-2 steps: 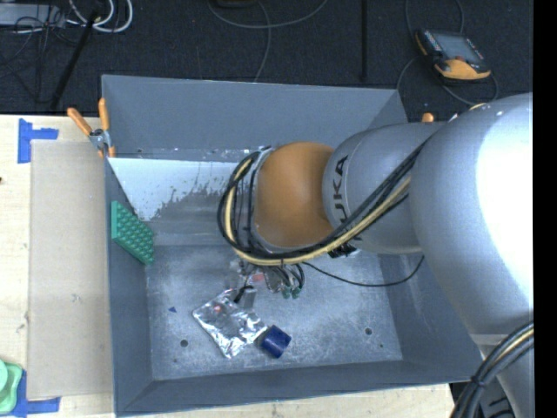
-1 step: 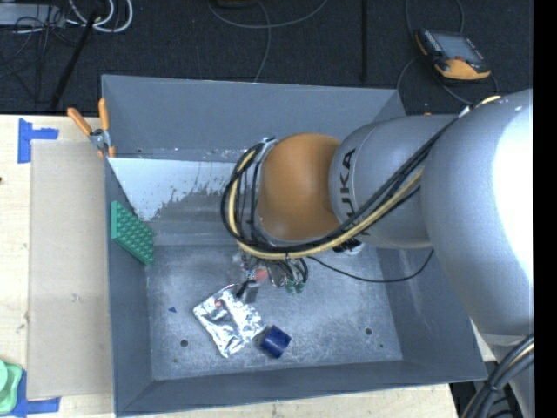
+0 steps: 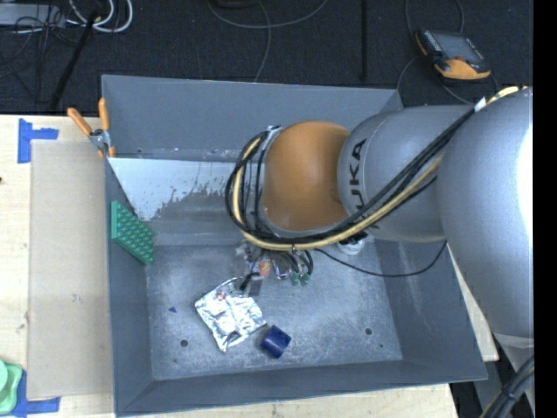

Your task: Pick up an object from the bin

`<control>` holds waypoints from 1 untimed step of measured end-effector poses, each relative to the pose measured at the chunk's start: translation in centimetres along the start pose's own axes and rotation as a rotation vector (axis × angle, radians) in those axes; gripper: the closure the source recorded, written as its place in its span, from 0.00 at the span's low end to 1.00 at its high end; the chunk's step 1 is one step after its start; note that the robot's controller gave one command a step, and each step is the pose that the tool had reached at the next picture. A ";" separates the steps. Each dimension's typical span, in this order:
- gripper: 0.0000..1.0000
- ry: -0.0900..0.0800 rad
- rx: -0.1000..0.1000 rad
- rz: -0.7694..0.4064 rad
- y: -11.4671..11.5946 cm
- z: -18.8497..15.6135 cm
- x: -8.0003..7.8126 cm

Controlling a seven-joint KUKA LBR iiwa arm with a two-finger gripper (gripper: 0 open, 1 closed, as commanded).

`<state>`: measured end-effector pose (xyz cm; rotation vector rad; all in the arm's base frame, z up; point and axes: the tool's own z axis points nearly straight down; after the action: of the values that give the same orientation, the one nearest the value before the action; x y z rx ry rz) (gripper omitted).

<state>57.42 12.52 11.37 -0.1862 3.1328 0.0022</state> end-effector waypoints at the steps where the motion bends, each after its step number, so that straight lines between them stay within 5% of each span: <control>1: 1.00 0.001 0.000 0.003 0.0 -1.0 0.0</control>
Offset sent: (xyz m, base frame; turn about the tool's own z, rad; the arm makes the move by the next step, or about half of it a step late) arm -0.0002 0.0001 0.0101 0.0000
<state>57.47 12.50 12.39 -0.1811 3.1344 0.0021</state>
